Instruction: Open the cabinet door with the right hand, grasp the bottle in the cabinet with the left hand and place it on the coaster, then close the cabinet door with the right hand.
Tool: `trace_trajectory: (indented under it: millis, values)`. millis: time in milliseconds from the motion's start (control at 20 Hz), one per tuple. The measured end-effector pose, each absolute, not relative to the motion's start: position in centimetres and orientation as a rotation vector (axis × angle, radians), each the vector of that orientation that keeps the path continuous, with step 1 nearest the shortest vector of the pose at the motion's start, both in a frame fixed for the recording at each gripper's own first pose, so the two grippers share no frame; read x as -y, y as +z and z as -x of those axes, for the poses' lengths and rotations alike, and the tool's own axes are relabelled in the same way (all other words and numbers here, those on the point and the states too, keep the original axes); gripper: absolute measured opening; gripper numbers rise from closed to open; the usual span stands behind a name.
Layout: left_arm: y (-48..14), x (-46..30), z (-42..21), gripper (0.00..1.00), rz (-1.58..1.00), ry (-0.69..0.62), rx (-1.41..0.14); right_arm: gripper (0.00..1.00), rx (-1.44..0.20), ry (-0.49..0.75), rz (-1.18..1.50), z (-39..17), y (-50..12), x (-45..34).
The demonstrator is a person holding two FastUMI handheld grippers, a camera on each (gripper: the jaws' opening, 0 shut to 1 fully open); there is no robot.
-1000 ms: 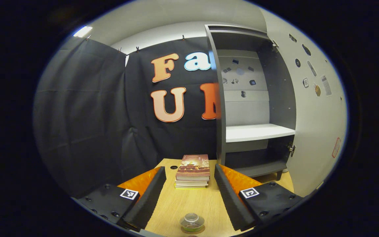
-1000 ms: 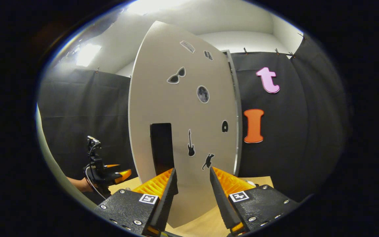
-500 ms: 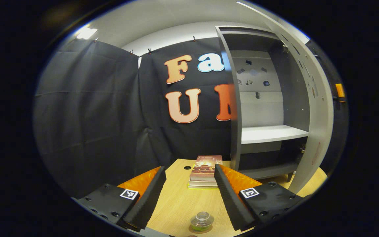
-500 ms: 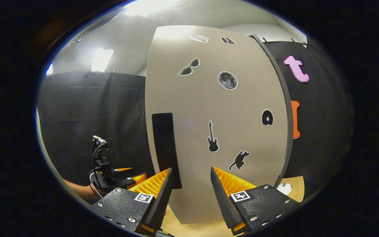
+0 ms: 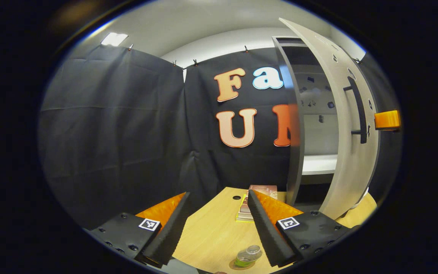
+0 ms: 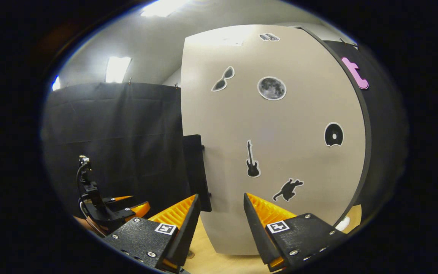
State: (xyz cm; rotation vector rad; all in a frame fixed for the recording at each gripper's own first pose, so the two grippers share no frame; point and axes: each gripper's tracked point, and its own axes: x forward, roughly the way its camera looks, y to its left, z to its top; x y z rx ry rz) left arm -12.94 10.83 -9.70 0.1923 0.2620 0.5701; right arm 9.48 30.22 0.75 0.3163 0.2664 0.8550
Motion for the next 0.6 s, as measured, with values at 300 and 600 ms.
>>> trace_trajectory:
  millis: [300,600]
  values:
    - [-8.7,-11.7,13.0,0.96,-0.230,0.590,-0.247,0.74,-0.318,0.810,-0.306,-10.8,-0.7,-31.5]
    - [-8.4,-13.3,8.9,0.96,-0.209,0.444,-0.239,0.78,-0.316,0.640,-0.274,-11.1,-0.6,-31.9]
